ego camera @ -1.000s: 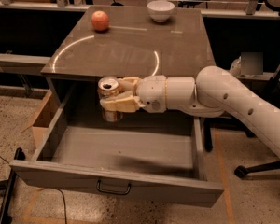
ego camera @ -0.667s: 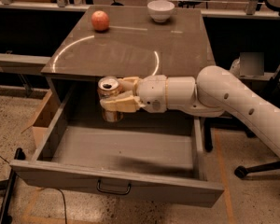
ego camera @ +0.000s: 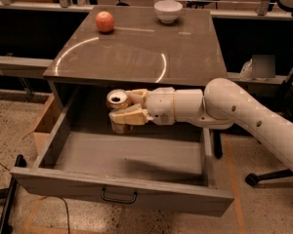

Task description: Place orange can into top drawer

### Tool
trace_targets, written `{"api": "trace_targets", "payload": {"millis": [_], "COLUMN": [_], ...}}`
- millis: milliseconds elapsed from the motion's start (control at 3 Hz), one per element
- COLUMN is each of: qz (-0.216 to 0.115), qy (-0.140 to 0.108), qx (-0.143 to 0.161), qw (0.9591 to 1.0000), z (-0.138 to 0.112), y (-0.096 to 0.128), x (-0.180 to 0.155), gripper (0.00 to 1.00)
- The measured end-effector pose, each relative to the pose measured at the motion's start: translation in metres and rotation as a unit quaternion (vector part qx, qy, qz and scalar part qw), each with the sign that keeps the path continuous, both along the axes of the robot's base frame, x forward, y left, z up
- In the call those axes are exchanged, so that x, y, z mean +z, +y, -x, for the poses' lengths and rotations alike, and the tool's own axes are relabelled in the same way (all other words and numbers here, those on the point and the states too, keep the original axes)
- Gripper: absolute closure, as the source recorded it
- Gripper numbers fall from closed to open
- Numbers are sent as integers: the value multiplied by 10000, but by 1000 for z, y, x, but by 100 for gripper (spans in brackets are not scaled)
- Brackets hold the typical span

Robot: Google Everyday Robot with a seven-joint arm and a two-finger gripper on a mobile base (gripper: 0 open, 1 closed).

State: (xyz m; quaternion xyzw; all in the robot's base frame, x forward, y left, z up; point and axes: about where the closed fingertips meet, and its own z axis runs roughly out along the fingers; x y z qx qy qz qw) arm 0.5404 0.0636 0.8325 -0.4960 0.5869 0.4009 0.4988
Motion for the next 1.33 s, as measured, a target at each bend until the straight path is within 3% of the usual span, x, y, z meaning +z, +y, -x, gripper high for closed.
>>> {"api": "trace_targets", "payload": {"millis": [333,667,1333], "qz": [114,111,157], "qy": [-183,-226,-232], "qx": [83,159,22], "qw": [9997,9996,9996], "z": [-9,-14,-10], "y": [-1,2,10], "x": [-13,-34,-77], "gripper": [100,100,100]}}
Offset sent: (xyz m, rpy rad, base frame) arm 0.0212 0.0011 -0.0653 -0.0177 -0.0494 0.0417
